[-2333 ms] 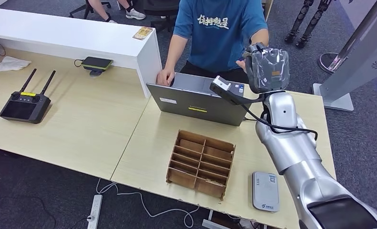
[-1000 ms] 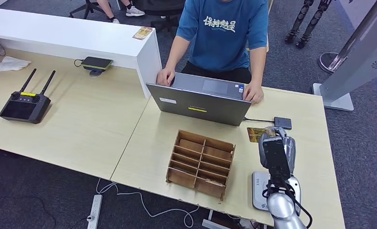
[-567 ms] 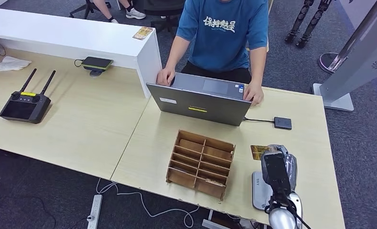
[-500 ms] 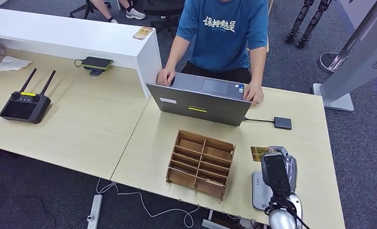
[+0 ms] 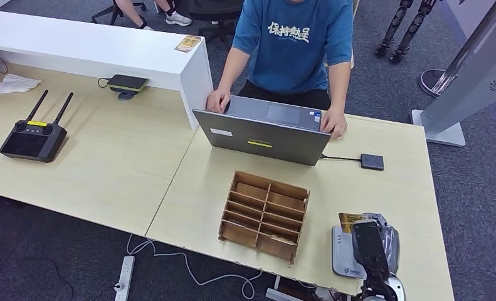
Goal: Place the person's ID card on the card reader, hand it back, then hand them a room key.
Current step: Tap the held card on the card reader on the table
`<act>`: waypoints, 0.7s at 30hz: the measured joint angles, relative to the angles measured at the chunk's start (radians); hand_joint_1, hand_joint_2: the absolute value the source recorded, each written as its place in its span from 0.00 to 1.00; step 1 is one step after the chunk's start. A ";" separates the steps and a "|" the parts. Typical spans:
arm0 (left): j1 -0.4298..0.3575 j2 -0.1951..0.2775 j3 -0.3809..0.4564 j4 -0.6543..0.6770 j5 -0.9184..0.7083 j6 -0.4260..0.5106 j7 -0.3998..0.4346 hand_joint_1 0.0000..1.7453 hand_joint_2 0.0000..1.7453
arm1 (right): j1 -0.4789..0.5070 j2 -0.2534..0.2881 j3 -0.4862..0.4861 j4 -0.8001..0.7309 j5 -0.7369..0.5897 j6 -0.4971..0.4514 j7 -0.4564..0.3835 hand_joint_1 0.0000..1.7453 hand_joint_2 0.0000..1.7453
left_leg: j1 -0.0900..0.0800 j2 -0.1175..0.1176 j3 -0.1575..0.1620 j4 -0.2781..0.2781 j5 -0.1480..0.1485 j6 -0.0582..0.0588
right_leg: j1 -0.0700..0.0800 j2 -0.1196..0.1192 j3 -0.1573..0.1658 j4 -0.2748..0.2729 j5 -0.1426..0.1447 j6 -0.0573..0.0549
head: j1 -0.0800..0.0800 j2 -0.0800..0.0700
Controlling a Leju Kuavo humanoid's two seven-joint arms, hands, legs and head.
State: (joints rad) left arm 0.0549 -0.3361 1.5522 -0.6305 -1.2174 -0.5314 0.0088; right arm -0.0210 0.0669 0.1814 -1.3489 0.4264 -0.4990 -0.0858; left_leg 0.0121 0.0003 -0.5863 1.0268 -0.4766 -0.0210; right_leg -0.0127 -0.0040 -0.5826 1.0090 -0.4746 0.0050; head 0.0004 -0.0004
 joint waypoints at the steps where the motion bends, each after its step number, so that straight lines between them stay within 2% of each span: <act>1: 0.000 0.000 0.000 0.000 0.002 0.001 0.000 0.00 0.00 | 0.009 -0.002 -0.005 -0.007 0.006 0.000 0.003 1.00 1.00 | 0.000 0.000 0.000 0.000 0.000 0.000 | 0.000 0.000 0.000 0.000 0.000 0.000 | 0.000 0.000; 9: 0.000 0.000 0.000 0.000 0.011 0.007 0.000 0.00 0.00 | 0.064 -0.015 -0.024 -0.049 0.021 -0.002 0.018 1.00 1.00 | 0.000 0.000 0.000 0.000 0.000 0.000 | 0.000 0.000 0.000 0.000 0.000 0.000 | 0.000 0.000; 21: 0.000 0.000 0.000 0.000 0.007 0.006 -0.001 0.00 0.00 | 0.085 -0.044 -0.055 -0.097 0.062 -0.014 0.029 1.00 1.00 | 0.000 0.000 0.000 0.000 0.000 0.000 | 0.000 0.000 0.000 0.000 0.000 0.000 | 0.000 0.000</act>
State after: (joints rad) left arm 0.0553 -0.3361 1.5526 -0.6302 -1.2099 -0.5252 0.0080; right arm 0.0638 0.0227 0.1268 -1.4455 0.4884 -0.5133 -0.0569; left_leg 0.0119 0.0004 -0.5862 1.0268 -0.4769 -0.0206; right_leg -0.0128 -0.0039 -0.5825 1.0090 -0.4746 0.0051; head 0.0003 -0.0004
